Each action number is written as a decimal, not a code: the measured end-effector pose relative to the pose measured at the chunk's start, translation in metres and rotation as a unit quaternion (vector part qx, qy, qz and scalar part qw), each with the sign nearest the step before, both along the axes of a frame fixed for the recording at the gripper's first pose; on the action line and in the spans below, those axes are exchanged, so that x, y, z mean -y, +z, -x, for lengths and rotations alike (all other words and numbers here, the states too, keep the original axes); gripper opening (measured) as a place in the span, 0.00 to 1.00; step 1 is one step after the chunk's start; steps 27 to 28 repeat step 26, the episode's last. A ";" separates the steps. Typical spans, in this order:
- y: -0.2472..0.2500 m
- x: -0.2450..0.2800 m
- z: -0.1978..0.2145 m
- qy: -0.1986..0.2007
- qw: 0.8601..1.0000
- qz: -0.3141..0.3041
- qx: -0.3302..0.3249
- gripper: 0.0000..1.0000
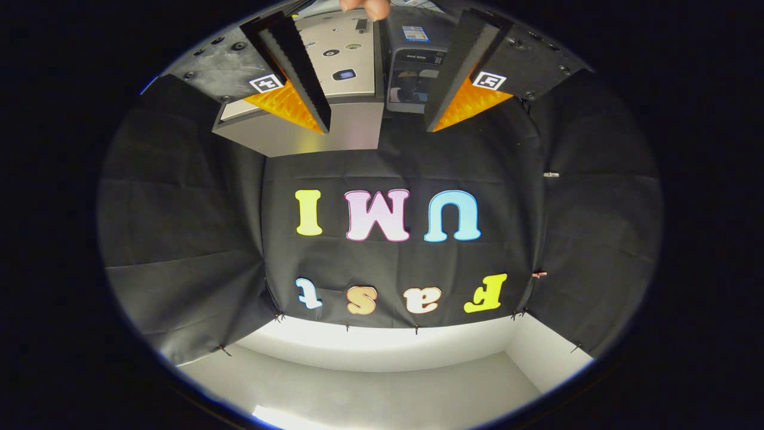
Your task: Put the clothes into the washing machine and then close the washing machine lid.
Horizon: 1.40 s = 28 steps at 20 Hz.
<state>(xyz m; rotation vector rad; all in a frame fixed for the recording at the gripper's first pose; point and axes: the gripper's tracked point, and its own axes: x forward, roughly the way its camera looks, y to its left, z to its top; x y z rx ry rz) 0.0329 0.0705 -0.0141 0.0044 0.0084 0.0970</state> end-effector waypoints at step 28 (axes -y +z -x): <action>-0.006 0.017 -0.019 -0.037 0.999 -0.012 -0.012 0.99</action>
